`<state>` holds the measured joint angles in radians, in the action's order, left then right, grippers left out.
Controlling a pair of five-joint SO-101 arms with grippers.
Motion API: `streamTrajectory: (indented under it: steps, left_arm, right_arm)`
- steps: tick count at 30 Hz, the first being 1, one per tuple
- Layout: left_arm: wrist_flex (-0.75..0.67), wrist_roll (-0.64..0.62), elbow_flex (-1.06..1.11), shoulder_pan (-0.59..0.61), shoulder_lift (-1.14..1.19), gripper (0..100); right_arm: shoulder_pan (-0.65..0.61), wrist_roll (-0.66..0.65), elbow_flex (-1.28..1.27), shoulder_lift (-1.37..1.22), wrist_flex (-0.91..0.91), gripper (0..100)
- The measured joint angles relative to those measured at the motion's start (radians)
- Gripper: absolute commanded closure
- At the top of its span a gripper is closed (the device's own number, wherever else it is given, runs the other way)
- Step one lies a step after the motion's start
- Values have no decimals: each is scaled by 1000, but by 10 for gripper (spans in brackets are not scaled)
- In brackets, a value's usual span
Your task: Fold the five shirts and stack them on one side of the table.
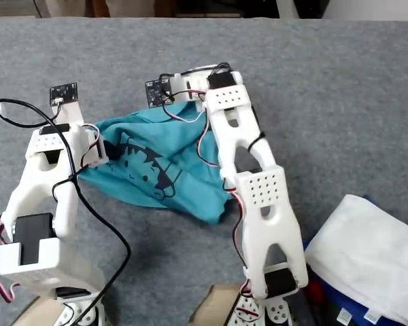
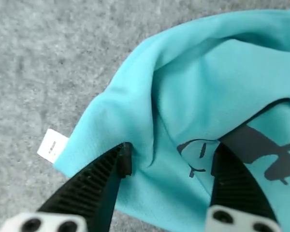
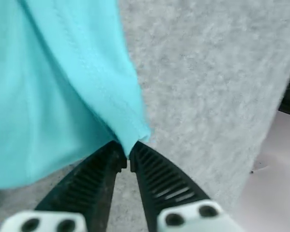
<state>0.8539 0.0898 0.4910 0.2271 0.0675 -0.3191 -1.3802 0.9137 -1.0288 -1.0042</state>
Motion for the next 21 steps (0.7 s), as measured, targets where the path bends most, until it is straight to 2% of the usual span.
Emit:
streamTrajectory:
  steps: [4, 13, 17, 21]
  left_arm:
    - [0, 0, 0, 0, 0, 726]
    - [-25, -5, 0, 0, 0, 726]
    - [-51, -78, 0, 0, 0, 722]
    - [-61, -98, 0, 0, 0, 721]
  right_arm:
    - [6, 0, 38, 0, -29, 995]
    - [8, 55, 262, 0, -276, 995]
    - [8, 91, 371, 0, -405, 995]
    - [3, 118, 486, 0, -537, 995]
